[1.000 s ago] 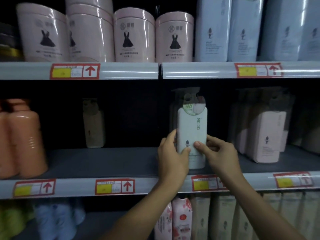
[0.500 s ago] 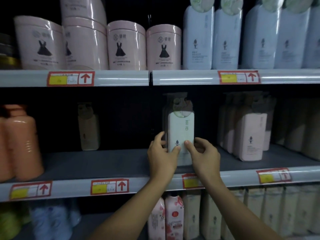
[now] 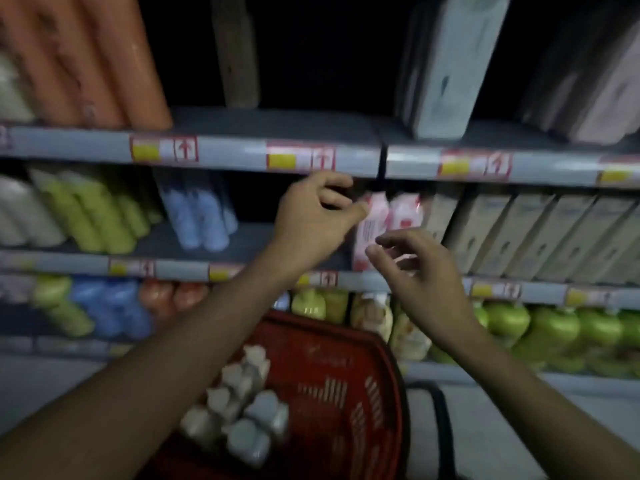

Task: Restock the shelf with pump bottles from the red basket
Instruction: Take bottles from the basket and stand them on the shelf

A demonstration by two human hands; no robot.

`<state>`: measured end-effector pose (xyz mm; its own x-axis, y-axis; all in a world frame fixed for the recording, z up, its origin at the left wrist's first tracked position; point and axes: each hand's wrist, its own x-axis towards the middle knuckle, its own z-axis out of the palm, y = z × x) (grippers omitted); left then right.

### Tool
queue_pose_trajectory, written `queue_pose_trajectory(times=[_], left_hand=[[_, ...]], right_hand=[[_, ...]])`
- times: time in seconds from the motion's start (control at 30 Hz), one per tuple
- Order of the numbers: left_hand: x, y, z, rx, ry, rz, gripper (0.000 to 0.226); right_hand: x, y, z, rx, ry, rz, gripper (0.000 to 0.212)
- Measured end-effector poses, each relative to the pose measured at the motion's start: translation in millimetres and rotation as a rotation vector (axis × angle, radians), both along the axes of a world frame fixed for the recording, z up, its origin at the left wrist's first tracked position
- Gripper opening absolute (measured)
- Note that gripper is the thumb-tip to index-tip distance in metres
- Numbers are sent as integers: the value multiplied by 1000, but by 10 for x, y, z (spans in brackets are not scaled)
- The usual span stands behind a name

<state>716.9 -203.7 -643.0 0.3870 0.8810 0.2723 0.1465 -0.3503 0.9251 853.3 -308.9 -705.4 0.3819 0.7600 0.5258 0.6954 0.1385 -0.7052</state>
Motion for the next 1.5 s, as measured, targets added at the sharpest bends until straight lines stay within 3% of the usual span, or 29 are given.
queue_pose_trajectory(times=[0.17,0.3,0.53,0.6,0.7,0.73,0.87,0.97,1.2,1.37,1.5], left_hand=[[-908,-45,-1368,-229,341,35,40],[-1295,15,-2134,-403,535,54,41],[-1180,171,-2456,-447,662,1,34],[-1203,200,-2565,-460,708,-9,34],[-1241,271,-2662,-437,751,9,38],[-1262,302,-2687,-426,768,17,39],[-1370,405,-2795,-395,832,-15,38],[-1427,454,-2835,-377,847,-22,40],[-1461,490,-2654,-422,716,-127,42],[-1228,252,-2430,-346,529,-406,65],[-1101,79,-2257,-332,340,-468,83]], right_hand=[[-346,-320,-1361,-381,-62,66,18],[-653,-320,-2055,-662,-74,156,22],[-1111,49,-2557,-789,-28,259,15],[-1202,176,-2694,-813,-3,272,29],[-1301,357,-2874,-873,21,317,70],[-1338,415,-2951,-883,24,336,73],[-1507,602,-3238,-905,-90,364,49],[-1504,653,-3347,-874,-33,381,41],[-1084,519,-2912,-796,200,197,40],[-661,447,-1933,-682,316,281,36],[-443,236,-1114,-560,498,289,28]])
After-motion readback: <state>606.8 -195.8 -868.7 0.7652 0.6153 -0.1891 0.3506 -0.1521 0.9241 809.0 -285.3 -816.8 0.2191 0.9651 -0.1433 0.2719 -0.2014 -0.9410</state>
